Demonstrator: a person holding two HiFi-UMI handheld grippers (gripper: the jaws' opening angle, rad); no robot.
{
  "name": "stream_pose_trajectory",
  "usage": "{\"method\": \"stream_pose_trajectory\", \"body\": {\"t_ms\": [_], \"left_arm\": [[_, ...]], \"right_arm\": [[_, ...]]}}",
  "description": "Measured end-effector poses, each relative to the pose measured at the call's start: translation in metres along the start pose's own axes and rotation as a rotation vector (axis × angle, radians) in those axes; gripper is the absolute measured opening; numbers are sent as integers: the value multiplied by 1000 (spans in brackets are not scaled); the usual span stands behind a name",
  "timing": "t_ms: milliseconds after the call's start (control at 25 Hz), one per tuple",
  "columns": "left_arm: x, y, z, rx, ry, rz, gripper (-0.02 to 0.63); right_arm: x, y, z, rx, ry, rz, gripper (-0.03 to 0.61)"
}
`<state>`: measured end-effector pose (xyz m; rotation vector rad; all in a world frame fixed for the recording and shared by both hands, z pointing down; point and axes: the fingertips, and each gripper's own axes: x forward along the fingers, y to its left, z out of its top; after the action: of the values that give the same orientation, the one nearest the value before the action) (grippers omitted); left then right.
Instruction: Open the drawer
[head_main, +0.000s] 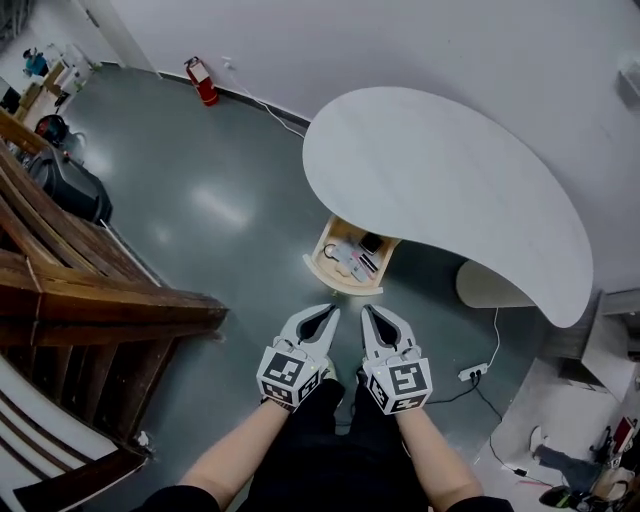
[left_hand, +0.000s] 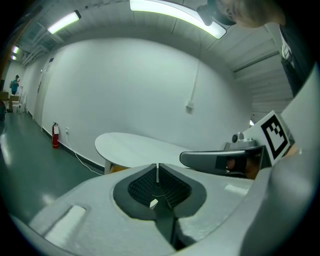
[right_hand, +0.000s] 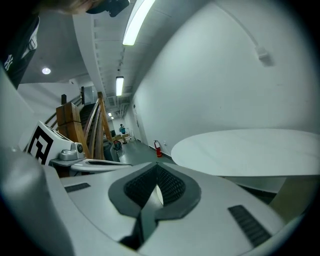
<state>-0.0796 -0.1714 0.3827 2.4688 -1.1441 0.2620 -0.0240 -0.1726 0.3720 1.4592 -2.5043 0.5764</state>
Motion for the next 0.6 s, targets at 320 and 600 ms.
{"method": "stream_pose_trajectory", "body": {"t_ms": [320,600], "left_arm": [[-13,-29,63,44,-54,-24,11],[-24,-42,102,64,-84,-28,9]], "right_arm": [[-23,10,66,-58,-83,18,15],[-37,22,108,-83,-140,29,14]]}}
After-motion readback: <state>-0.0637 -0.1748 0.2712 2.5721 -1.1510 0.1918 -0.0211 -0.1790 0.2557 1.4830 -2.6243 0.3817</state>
